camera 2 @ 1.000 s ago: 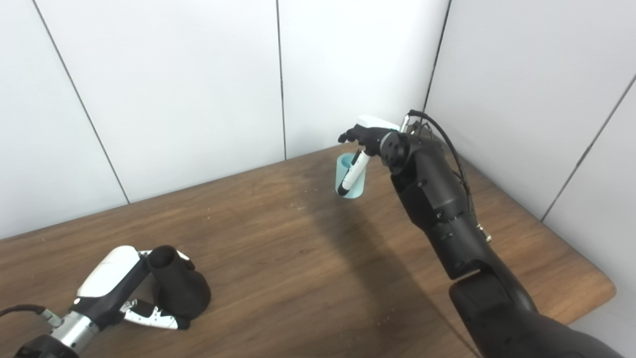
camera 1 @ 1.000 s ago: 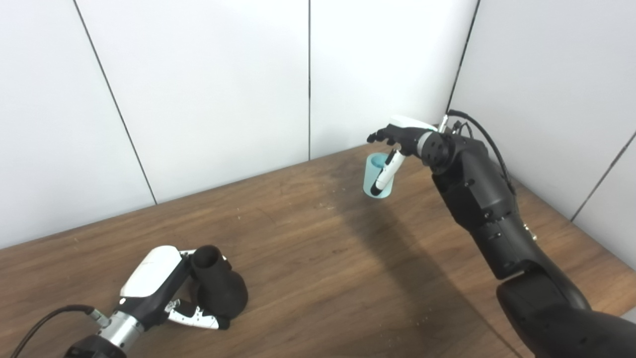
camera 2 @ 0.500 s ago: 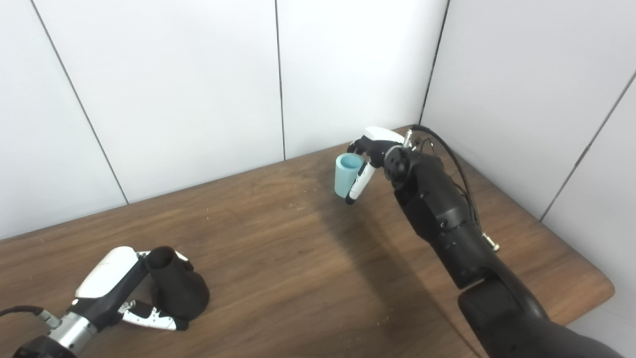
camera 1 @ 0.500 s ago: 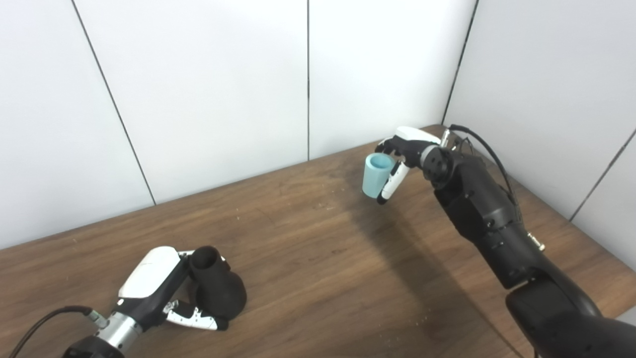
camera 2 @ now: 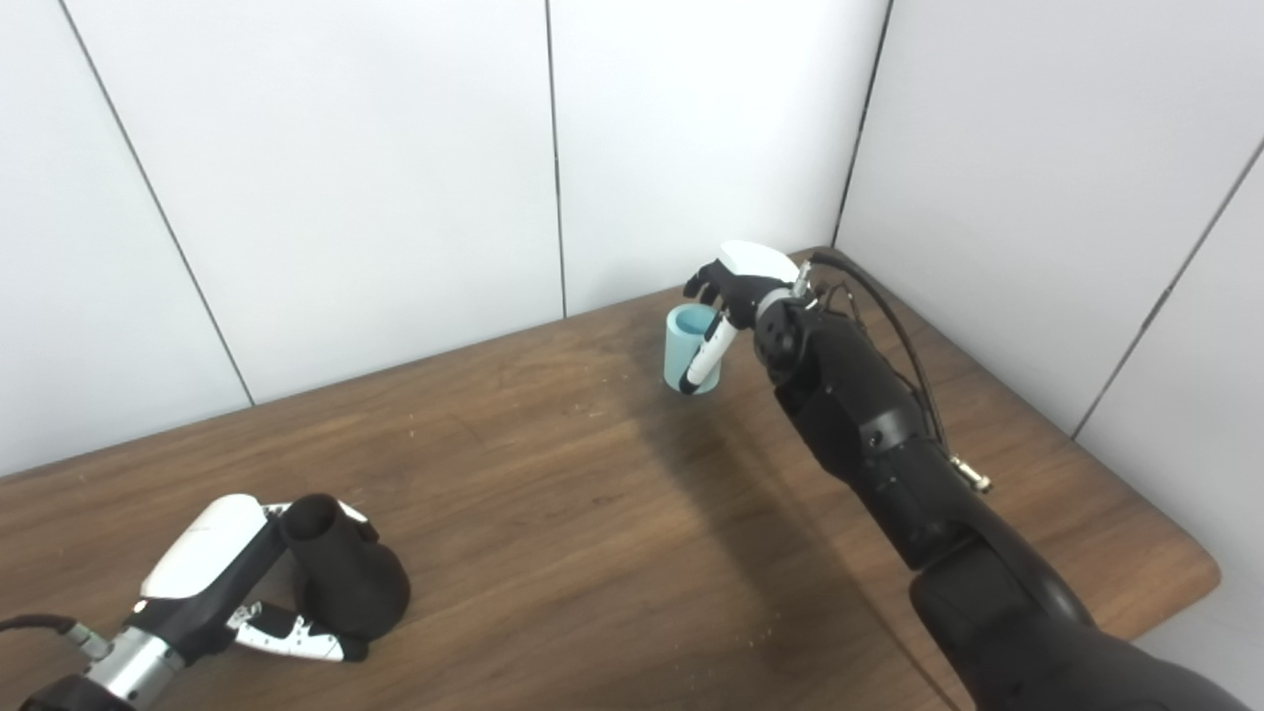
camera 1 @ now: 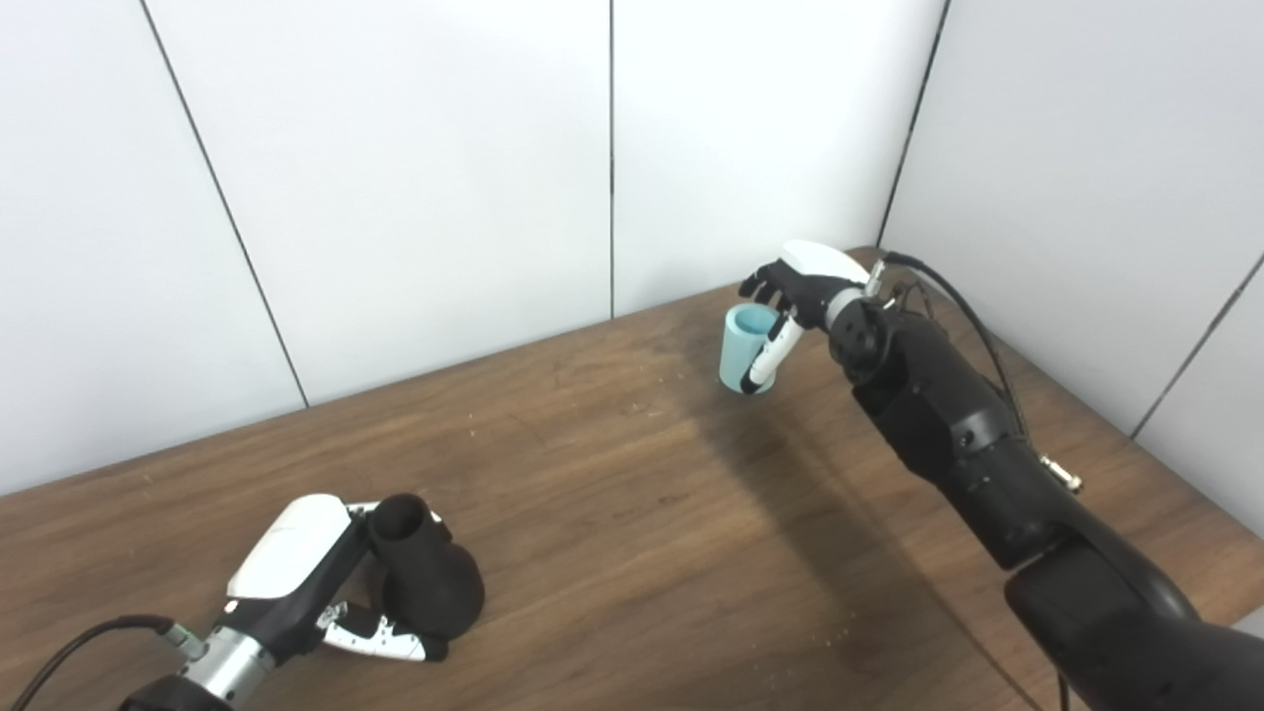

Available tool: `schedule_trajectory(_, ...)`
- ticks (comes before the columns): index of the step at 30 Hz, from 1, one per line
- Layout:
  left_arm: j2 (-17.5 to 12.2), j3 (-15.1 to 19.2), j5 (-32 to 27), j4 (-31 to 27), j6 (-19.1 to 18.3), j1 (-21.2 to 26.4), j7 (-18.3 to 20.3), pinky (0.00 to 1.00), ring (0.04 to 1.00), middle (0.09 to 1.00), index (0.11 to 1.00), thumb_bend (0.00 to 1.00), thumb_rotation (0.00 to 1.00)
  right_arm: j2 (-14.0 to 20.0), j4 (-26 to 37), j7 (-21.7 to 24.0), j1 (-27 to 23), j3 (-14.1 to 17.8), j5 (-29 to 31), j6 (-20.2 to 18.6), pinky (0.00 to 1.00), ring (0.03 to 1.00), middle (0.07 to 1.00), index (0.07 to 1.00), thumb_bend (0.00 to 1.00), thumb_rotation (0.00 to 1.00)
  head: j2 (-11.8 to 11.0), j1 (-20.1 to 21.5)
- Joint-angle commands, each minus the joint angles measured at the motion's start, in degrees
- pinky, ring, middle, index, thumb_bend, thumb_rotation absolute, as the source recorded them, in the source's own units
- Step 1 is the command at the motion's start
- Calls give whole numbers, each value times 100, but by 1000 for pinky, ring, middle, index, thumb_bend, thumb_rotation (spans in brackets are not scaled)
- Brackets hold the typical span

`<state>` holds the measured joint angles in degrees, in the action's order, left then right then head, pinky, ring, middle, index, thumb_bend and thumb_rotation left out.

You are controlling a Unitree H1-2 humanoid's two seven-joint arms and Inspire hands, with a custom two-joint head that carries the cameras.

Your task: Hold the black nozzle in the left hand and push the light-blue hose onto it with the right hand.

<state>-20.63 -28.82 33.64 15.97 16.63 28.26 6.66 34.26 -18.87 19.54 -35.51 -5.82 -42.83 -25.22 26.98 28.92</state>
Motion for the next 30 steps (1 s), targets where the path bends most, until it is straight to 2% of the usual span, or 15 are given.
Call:
schedule_trajectory(1, -375, -163, 405, 285, -183, -372, 408, 505, 500, 467, 492, 527, 0, 107, 114, -237, -344, 13, 76, 98, 580, 714, 775, 785, 891, 110, 4, 5)
schedule_trajectory(14, -397, -155, 352, 218, -211, -376, 485, 469, 484, 460, 495, 527, 0, 210, 45, -350, -334, -168, 300, 54, 541, 675, 759, 781, 868, 80, 63, 13)
schedule_trajectory(21, -427, -151, 351, 219, -173, -368, 466, 475, 488, 460, 495, 527, 0, 310, 12, -302, -293, -265, 297, 23, 522, 639, 717, 724, 835, 54, 85, 18)
schedule_trajectory(30, -447, -149, 339, 174, -197, -359, 489, 483, 491, 460, 495, 527, 0, 423, 5, -77, -291, -407, 224, -154, 573, 677, 694, 673, 795, 34, 112, 23)
